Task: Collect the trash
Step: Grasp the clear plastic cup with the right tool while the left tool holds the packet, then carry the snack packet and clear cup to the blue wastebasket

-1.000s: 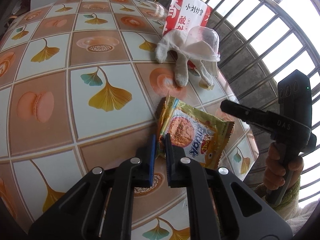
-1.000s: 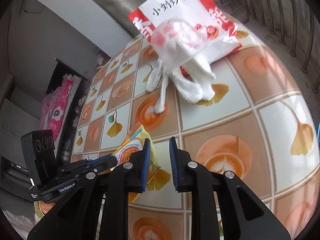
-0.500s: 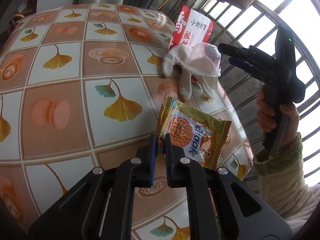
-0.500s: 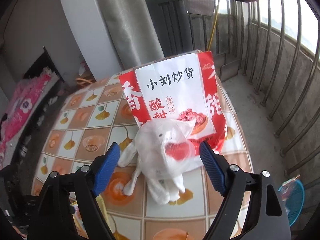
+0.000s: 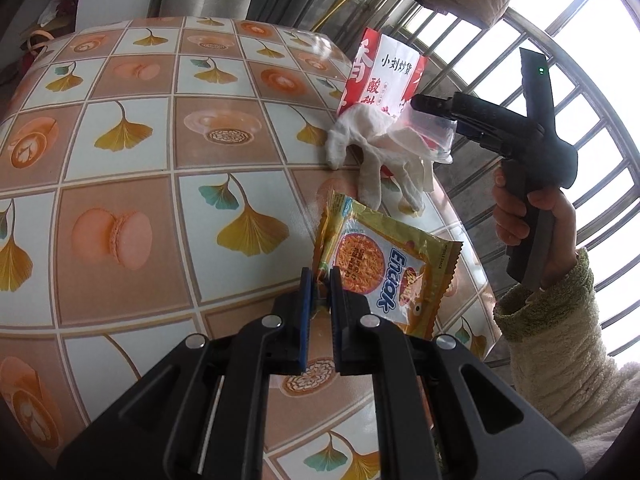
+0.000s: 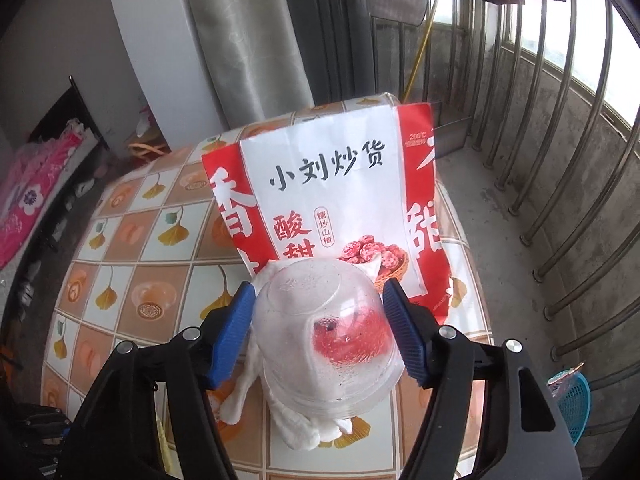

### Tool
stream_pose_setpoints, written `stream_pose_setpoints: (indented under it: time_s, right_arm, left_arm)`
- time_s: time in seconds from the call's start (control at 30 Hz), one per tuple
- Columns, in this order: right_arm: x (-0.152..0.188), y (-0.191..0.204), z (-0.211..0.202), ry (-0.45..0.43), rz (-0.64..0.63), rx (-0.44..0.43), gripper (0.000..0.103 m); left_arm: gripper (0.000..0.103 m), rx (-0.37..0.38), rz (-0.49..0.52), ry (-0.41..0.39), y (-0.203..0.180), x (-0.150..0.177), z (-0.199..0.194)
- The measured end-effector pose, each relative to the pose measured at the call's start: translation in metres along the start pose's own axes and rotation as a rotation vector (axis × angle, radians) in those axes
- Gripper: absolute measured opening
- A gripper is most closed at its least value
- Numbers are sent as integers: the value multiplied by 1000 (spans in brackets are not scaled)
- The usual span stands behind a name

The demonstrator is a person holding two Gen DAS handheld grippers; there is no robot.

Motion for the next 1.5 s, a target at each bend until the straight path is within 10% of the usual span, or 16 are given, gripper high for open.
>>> stream_pose_setpoints:
  time_s: [0.57,1.03,1.5]
  right_arm:
    - [26,-73,-132,-201,291,-221,64]
    - [126,-233,-230,-408,685,-17,64]
    - [236,-380,-254,-472,1057,104,64]
  left_arm:
    - [7,55,111,-77,-43,-24,-24]
    - [7,205,406,-19,-166,-73,22]
    - [7,260,657,211,-342,-69,159]
Point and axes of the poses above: each gripper's, at about its wrist camera, not at the fingertips, and z roughly the way its jaws point, y to its left, x to its underside, the point moved 1 cm from there along z, roughly the way its jaws point, and after that the axes turned 11 degrees about z, right-handed, at the moved point
